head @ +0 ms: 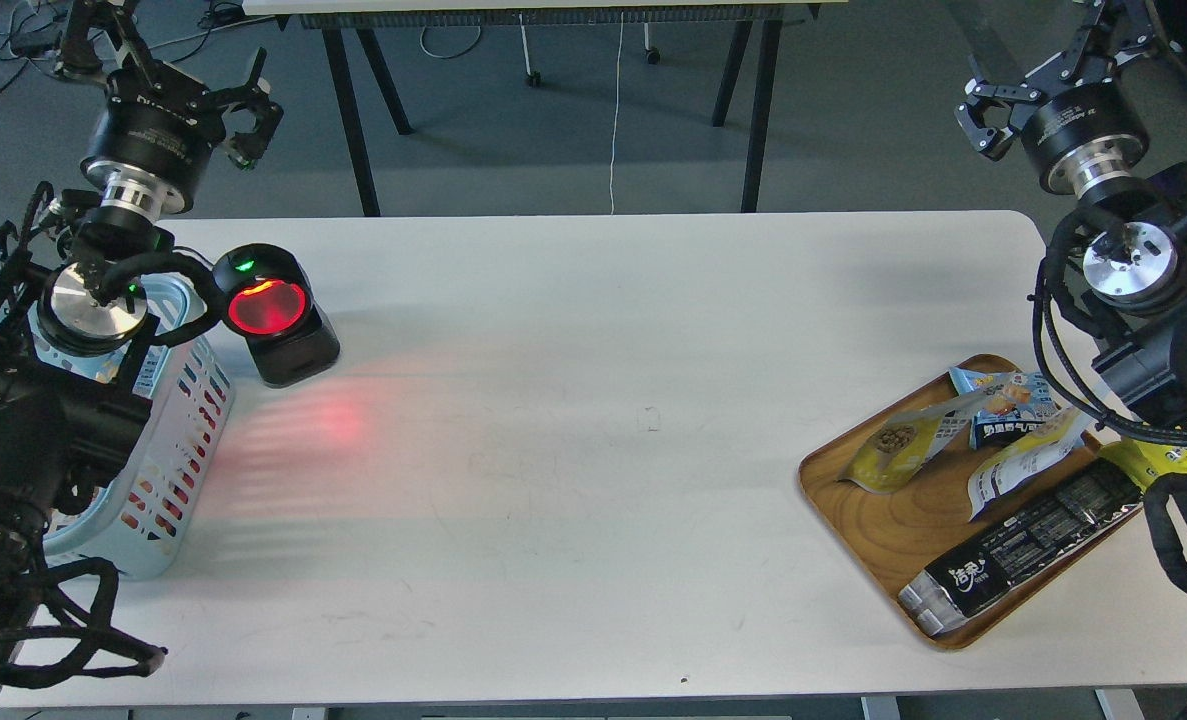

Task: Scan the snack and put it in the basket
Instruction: 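Reach the right gripper down to the yellow snack bag on the tray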

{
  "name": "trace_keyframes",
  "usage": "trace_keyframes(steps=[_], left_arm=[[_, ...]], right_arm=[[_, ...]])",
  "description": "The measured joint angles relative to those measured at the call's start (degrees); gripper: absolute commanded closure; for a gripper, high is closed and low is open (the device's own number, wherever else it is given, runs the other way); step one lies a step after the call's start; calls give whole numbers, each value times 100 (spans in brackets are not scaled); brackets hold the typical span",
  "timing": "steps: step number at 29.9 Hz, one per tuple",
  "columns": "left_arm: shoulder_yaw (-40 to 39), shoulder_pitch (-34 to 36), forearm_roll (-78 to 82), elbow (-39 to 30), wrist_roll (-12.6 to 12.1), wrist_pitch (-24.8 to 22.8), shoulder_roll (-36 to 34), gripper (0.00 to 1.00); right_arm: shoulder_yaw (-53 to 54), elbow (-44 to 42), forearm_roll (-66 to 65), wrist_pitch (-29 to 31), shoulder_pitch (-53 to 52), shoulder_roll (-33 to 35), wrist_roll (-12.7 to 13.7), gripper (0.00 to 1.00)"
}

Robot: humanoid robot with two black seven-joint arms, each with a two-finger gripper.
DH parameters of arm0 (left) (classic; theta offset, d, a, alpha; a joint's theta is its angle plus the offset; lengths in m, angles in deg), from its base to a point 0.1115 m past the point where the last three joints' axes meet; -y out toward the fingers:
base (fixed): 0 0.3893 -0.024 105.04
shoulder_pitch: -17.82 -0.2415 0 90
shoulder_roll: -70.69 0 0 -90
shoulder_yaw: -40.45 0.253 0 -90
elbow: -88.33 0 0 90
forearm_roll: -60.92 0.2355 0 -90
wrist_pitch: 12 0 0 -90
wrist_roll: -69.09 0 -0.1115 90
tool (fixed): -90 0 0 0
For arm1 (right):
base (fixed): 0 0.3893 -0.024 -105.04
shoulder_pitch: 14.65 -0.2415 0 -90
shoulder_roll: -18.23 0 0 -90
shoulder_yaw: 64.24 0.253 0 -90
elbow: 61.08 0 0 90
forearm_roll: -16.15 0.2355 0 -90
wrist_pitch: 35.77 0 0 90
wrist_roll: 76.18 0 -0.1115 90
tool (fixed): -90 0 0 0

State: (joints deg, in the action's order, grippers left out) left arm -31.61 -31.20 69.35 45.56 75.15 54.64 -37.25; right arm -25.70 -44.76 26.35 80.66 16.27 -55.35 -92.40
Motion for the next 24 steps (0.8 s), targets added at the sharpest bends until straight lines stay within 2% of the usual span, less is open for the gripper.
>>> trace_keyframes(steps=[10, 16, 20, 24], left_arm=[[32, 8, 30, 61, -52, 37, -80, 0], [200, 117, 44, 51, -37, 11, -129, 0], [388, 208, 44, 41, -37, 70, -108, 0], [546, 221, 44, 7, -44, 75, -100, 0]], right_arm=[[-77, 201, -56, 156, -117, 201, -80, 0], [-767, 1322, -674, 158, -749, 1002, -141, 0], [-1245, 2325, -1776, 160, -1170, 1408, -334, 1], [-1932, 2860, -3134, 159, -1701, 1581, -707, 1]])
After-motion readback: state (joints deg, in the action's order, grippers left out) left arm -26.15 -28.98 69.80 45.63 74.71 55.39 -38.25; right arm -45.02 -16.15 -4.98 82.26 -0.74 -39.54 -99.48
